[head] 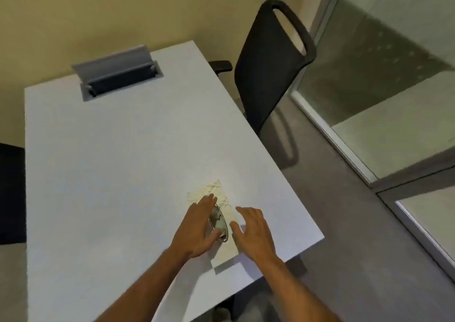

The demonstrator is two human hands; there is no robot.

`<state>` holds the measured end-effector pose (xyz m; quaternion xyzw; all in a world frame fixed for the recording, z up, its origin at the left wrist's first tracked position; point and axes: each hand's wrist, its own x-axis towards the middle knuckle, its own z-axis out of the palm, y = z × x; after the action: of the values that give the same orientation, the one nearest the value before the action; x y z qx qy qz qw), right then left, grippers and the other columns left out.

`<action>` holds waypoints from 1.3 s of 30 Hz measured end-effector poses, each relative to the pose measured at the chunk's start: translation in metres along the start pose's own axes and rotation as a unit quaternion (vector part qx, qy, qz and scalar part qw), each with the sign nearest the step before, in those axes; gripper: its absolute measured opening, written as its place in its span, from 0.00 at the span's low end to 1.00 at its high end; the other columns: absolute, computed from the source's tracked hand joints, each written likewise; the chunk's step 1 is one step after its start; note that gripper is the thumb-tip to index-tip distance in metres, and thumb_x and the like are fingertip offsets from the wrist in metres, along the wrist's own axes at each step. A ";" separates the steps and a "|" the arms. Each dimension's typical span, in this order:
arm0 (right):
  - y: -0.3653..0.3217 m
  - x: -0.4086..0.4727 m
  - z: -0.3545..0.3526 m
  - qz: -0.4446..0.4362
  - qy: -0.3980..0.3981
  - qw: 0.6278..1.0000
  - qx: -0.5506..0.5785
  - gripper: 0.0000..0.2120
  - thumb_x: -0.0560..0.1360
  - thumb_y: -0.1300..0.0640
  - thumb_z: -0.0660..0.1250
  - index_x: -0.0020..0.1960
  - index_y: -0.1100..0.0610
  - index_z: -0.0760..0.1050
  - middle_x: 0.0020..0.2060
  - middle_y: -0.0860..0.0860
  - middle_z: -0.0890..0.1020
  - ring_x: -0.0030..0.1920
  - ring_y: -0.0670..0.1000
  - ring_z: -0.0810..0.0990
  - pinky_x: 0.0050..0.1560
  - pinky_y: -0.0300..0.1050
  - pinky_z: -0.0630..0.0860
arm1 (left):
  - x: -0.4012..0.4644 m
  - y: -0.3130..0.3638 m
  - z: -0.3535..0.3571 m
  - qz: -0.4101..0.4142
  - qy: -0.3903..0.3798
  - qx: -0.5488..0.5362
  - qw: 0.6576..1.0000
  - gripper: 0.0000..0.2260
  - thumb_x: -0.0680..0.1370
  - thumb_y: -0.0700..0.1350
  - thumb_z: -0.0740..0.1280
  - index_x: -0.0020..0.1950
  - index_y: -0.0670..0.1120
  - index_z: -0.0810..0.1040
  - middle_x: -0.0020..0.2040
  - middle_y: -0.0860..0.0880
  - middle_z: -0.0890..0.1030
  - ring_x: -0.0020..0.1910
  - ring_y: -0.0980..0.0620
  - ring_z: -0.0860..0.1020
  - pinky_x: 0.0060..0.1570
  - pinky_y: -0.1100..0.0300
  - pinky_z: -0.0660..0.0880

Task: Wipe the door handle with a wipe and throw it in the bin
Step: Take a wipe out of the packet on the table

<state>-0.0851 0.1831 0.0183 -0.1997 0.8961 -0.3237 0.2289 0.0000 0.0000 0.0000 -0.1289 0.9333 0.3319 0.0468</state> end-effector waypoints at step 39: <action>0.017 -0.034 -0.186 0.054 0.143 0.981 0.118 0.14 0.81 0.52 0.60 0.65 0.52 0.76 0.62 0.49 0.78 0.63 0.48 0.74 0.62 0.35 0.67 | 0.083 0.198 -0.009 0.210 -0.046 -0.121 0.969 0.24 0.79 0.65 0.62 0.74 0.63 0.65 0.76 0.63 0.63 0.73 0.64 0.63 0.77 0.58 0.61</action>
<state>-0.1613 0.3037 0.1442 -0.0742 0.8846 -0.4392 0.1378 -0.1337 0.1251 0.1128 0.0804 0.8890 0.4507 0.0035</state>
